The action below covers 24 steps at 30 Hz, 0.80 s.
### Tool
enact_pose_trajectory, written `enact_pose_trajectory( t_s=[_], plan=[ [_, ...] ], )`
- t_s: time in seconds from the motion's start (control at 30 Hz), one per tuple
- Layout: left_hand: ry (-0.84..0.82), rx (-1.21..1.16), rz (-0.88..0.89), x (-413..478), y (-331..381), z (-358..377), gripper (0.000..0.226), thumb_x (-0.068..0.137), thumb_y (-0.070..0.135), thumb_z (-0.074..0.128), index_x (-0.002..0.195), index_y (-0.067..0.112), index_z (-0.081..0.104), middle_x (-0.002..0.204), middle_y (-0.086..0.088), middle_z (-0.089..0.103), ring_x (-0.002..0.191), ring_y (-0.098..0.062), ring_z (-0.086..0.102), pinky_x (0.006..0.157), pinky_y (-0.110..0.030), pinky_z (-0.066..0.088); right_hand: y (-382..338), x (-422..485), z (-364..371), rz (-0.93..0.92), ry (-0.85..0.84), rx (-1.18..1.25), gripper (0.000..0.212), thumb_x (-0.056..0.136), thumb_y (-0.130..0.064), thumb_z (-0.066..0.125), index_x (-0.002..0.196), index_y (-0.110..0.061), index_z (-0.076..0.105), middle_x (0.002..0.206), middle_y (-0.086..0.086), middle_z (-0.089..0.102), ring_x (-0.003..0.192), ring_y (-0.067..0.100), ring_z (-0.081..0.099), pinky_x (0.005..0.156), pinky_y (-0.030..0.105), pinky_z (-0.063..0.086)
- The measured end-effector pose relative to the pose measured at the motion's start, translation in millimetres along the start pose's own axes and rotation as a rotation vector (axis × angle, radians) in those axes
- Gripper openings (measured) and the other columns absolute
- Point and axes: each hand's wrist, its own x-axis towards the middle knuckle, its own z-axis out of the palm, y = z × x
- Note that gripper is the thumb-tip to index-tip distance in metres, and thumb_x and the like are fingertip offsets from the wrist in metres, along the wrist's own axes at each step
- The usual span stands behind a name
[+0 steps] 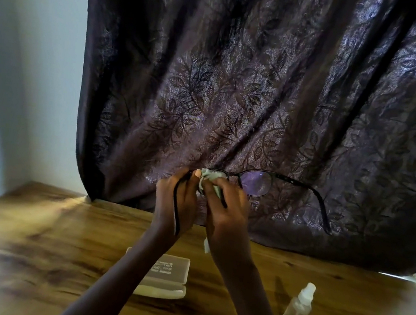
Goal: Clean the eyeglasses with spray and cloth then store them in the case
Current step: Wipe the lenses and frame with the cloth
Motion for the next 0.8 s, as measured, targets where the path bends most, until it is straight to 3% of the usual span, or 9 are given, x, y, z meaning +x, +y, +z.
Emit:
enact_pose_trajectory(
  t_s=[0.1, 0.13, 0.23, 0.43, 0.57, 0.7, 0.8],
  plan=[
    [0.000, -0.047, -0.053, -0.9, 4.1, -3.4, 0.040, 0.090, 0.012, 0.047, 0.052, 0.021, 0.042, 0.046, 0.011, 0.041, 0.043, -0.006, 0.040, 0.051, -0.029, 0.035, 11.5, -8.3, -5.0, -0.090, -0.042, -0.063, 0.030, 0.078, -0.008, 0.053, 0.102, 0.001, 0.067, 0.098, 0.020, 0.069, 0.096, 0.029, 0.054, 0.070, 0.037, 0.055],
    [-0.028, -0.064, -0.068, -1.3, 6.3, -4.2, 0.042, 0.090, 0.012, 0.048, 0.050, 0.024, 0.042, 0.047, 0.012, 0.041, 0.044, -0.007, 0.040, 0.053, -0.030, 0.034, 15.2, -9.6, -6.4, -0.135, -0.045, -0.050, 0.029, 0.077, -0.006, 0.053, 0.101, 0.004, 0.067, 0.095, 0.021, 0.069, 0.090, 0.033, 0.061, 0.068, 0.038, 0.057],
    [-0.121, -0.119, -0.099, -1.1, 12.9, -7.2, 0.036, 0.085, 0.021, 0.045, 0.050, 0.028, 0.043, 0.046, 0.010, 0.043, 0.042, -0.004, 0.041, 0.053, -0.028, 0.033, 23.4, -9.2, -10.4, -0.223, -0.031, -0.012, 0.022, 0.076, 0.000, 0.057, 0.093, 0.010, 0.067, 0.085, 0.024, 0.069, 0.072, 0.033, 0.067, 0.060, 0.035, 0.058],
    [-0.185, 0.020, 0.072, 8.2, 23.1, -19.5, 0.034, 0.084, 0.024, 0.045, 0.054, 0.006, 0.051, 0.043, 0.000, 0.045, 0.045, -0.009, 0.042, 0.041, -0.017, 0.027, 25.4, -5.7, -15.1, -0.274, -0.005, 0.022, 0.019, 0.077, 0.003, 0.058, 0.091, 0.013, 0.066, 0.080, 0.023, 0.069, 0.068, 0.030, 0.067, 0.056, 0.033, 0.056],
    [-0.167, 0.134, 0.119, 13.6, 26.3, -22.7, 0.035, 0.083, 0.019, 0.039, 0.049, 0.025, 0.037, 0.042, 0.010, 0.039, 0.046, -0.009, 0.046, 0.042, -0.014, 0.028, 21.6, -1.5, -14.2, -0.298, 0.022, 0.003, 0.019, 0.078, 0.000, 0.061, 0.092, 0.012, 0.067, 0.081, 0.022, 0.070, 0.068, 0.028, 0.067, 0.056, 0.031, 0.056],
    [-0.223, 0.255, 0.087, 16.6, 21.8, -26.4, 0.034, 0.079, 0.025, 0.040, 0.046, 0.025, 0.030, 0.041, 0.007, 0.038, 0.036, -0.011, 0.036, 0.041, -0.017, 0.028, 20.8, 0.1, -14.2, -0.267, 0.001, 0.055, 0.018, 0.079, 0.002, 0.058, 0.090, 0.013, 0.067, 0.080, 0.023, 0.069, 0.067, 0.030, 0.067, 0.054, 0.033, 0.056],
    [-0.262, 0.311, 0.083, 16.5, 18.1, -27.4, 0.031, 0.079, 0.028, 0.038, 0.048, 0.025, 0.032, 0.045, 0.006, 0.041, 0.037, -0.010, 0.036, 0.041, -0.019, 0.025, 19.8, -2.6, -12.8, -0.227, -0.038, 0.088, 0.019, 0.077, 0.004, 0.062, 0.093, 0.013, 0.066, 0.085, 0.024, 0.068, 0.073, 0.032, 0.067, 0.062, 0.035, 0.057]
  ],
)
